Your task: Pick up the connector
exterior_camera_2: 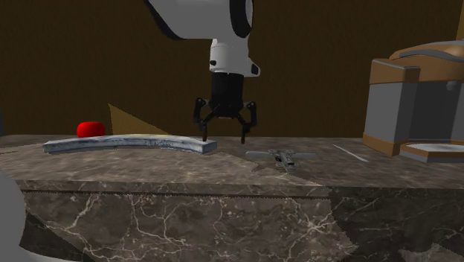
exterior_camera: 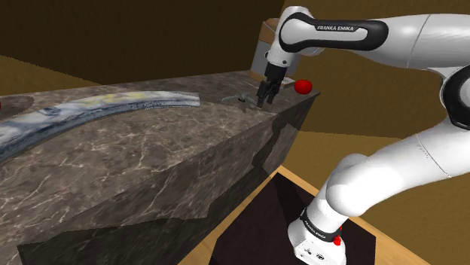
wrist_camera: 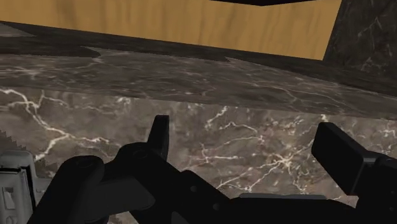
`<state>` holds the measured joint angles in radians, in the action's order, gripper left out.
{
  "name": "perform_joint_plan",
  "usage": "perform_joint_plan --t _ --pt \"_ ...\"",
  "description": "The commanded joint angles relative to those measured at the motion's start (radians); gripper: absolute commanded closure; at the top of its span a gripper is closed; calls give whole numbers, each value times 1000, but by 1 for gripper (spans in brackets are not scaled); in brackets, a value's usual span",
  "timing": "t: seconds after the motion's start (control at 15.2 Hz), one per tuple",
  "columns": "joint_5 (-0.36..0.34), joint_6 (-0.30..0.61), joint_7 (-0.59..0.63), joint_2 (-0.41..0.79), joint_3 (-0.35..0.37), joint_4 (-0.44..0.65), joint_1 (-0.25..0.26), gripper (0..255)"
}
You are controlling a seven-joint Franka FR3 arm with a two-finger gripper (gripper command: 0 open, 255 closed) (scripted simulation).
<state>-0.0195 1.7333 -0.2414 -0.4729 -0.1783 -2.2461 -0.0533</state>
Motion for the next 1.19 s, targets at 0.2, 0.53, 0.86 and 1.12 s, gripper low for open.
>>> perform_joint_plan --t 0.2,0.53,0.86,1.12 --pt "-2 73 -95 159 -72 92 -16 0" --pt "28 121 -192 331 -132 219 -33 0" --pt "87 142 -290 516 -176 380 -62 0" --pt "147 134 -363 674 -196 537 -102 0"
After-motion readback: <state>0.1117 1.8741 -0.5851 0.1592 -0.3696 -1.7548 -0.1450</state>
